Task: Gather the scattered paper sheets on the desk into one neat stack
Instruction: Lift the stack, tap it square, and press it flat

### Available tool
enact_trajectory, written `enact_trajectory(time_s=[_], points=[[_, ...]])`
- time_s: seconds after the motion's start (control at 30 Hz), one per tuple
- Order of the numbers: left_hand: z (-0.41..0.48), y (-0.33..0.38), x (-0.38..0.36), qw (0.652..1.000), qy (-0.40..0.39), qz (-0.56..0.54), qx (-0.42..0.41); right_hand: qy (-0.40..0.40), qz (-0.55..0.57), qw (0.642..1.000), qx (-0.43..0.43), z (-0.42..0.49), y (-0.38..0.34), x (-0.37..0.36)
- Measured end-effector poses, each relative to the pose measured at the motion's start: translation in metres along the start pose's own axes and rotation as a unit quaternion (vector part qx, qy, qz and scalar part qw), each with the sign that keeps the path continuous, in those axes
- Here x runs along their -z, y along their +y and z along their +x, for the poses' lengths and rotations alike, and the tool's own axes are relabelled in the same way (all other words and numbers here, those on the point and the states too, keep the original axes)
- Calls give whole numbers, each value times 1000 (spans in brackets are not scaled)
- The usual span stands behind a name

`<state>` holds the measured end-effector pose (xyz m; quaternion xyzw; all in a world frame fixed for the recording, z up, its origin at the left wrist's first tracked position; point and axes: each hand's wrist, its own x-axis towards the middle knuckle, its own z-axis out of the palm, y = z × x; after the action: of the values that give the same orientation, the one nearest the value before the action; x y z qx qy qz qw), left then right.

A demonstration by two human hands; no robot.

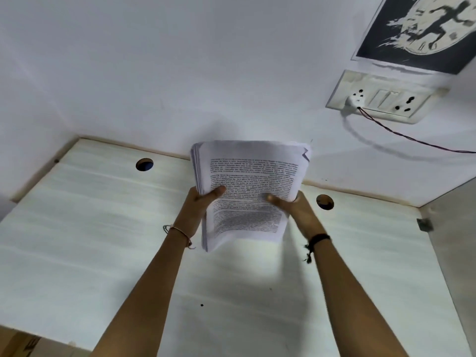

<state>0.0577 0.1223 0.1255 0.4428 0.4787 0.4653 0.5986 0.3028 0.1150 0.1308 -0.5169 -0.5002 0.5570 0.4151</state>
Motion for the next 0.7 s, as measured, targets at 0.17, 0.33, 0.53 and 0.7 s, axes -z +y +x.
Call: enact_trajectory(time_s=[0.17,0.33,0.53,0.7], points=[[-2,-12,-15,997,69,30,-15,149,-1,989,-10,-3,23,-35],[-1,-15,-10,996,65,54,-21,160,5,987,21,0,30,-37],[-10,-43,3,996,57,39,55,77,12,994,-78,-6,62,-28],[-9,-42,2,996,68,38,36,115,-7,991,-72,0,58,-33]])
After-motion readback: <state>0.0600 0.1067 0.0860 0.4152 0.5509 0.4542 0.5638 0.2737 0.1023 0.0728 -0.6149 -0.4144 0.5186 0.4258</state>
